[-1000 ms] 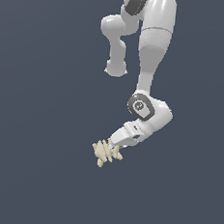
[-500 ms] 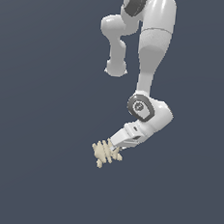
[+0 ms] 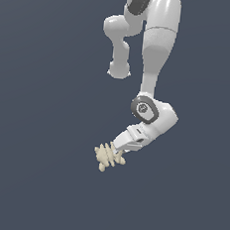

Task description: Pick up the object and move it to a goal position.

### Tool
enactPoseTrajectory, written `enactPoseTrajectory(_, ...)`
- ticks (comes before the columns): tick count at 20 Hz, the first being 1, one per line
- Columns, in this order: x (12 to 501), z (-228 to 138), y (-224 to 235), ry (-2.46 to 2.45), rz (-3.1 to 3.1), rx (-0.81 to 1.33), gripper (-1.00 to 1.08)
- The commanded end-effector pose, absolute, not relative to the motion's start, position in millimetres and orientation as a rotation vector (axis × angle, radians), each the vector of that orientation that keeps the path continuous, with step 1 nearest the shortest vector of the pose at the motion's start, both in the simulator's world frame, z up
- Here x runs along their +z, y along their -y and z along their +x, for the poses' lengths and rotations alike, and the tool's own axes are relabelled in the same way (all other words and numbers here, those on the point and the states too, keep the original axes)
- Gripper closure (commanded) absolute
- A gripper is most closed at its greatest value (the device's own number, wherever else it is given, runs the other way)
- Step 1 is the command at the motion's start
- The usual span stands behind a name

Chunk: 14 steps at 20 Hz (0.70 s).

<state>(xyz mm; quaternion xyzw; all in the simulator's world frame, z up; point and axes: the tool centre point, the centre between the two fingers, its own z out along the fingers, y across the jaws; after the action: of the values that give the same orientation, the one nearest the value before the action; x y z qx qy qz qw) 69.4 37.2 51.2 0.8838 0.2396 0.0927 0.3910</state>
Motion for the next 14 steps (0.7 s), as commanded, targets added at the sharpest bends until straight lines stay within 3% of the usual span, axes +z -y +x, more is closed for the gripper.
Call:
enactPoseTrajectory(1,58.5,68.8,-37.6,-0.608,2.245,0.236,1.08)
enactPoseTrajectory(14,154.9,56.5,-41.5,-0.609,2.247,0.230,1.08)
